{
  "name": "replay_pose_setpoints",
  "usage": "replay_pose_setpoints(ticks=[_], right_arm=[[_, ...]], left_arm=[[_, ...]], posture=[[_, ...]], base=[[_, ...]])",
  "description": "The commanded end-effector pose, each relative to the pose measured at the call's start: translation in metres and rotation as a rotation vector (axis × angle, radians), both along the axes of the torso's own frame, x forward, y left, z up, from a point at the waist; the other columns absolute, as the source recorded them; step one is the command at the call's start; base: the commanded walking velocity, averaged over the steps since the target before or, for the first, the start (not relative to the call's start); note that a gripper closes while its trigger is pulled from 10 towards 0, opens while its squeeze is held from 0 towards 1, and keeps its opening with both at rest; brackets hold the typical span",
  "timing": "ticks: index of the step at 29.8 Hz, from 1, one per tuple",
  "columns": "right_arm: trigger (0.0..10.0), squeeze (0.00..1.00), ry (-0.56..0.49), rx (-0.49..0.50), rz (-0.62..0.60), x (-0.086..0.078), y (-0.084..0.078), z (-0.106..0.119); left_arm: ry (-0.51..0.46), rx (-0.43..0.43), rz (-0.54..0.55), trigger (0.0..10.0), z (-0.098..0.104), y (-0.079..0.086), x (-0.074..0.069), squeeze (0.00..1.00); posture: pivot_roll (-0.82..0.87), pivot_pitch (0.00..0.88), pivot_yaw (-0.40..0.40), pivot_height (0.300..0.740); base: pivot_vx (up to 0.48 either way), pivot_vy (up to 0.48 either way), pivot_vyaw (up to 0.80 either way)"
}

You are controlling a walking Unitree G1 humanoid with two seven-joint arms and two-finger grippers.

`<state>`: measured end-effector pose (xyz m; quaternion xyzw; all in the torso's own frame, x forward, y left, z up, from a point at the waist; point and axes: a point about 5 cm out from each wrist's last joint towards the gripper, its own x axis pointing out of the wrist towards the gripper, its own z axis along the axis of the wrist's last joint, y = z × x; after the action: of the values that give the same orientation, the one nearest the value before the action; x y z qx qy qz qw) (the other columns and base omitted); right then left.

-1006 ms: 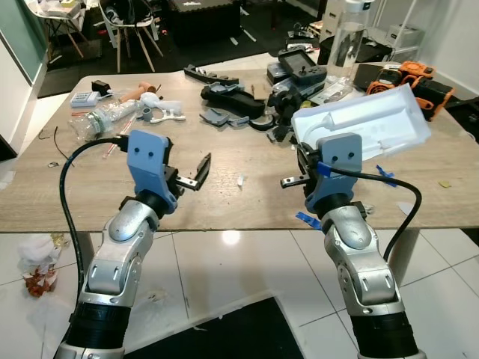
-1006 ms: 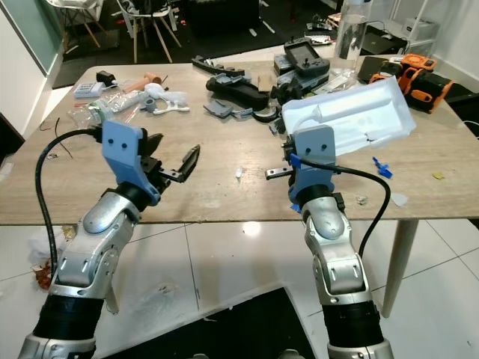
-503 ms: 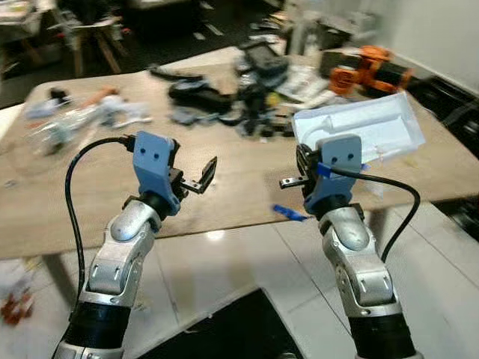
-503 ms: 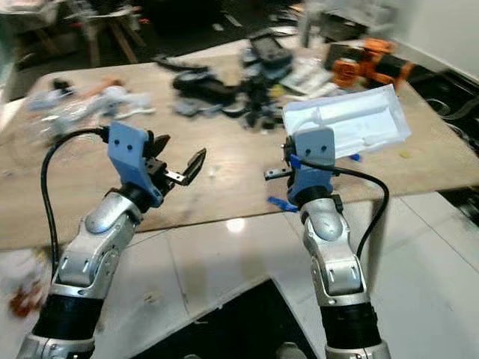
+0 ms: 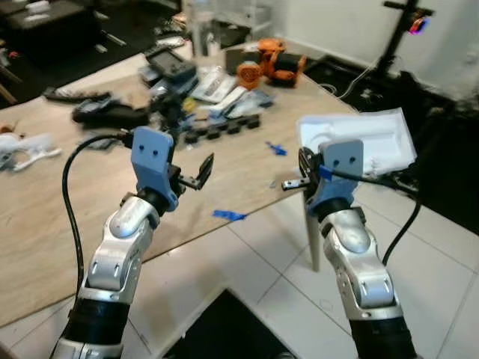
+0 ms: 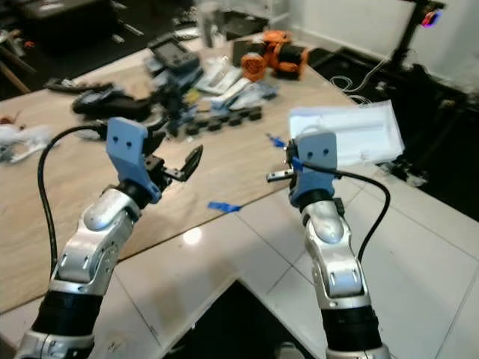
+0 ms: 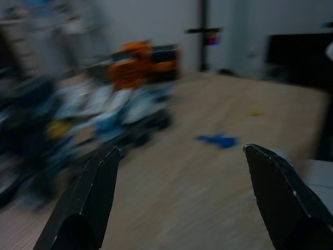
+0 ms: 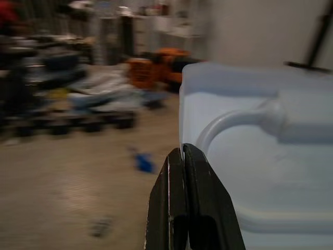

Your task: Picking trash to rubbish bin

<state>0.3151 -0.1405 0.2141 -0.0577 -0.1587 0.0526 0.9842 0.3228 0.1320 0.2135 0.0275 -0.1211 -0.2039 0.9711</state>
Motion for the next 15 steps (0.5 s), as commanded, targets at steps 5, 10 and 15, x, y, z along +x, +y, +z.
replay_pose_setpoints(ticks=[5, 10, 15], right_arm=[[10.0, 0.00, 0.000, 0.006, 0.005, -0.001, 0.002, -0.003], [10.0, 0.00, 0.011, 0.012, -0.015, 0.000, 0.000, -0.005], [10.0, 0.00, 0.030, 0.023, -0.033, 0.000, -0.004, -0.011]], left_arm=[[0.012, 0.004, 0.060, 10.0, -0.005, 0.009, 0.002, 0.00], [0.024, -0.015, 0.087, 10.0, -0.008, 0.015, 0.002, 0.00], [0.031, 0.013, 0.105, 10.0, -0.012, 0.019, 0.000, 0.00]], posture=[[0.00, 0.135, 0.097, 0.740], [0.00, 0.132, 0.096, 0.740], [0.00, 0.127, 0.090, 0.740]], base=[[0.000, 0.000, -0.80], [0.000, 0.000, -0.80], [0.000, 0.000, -0.80]])
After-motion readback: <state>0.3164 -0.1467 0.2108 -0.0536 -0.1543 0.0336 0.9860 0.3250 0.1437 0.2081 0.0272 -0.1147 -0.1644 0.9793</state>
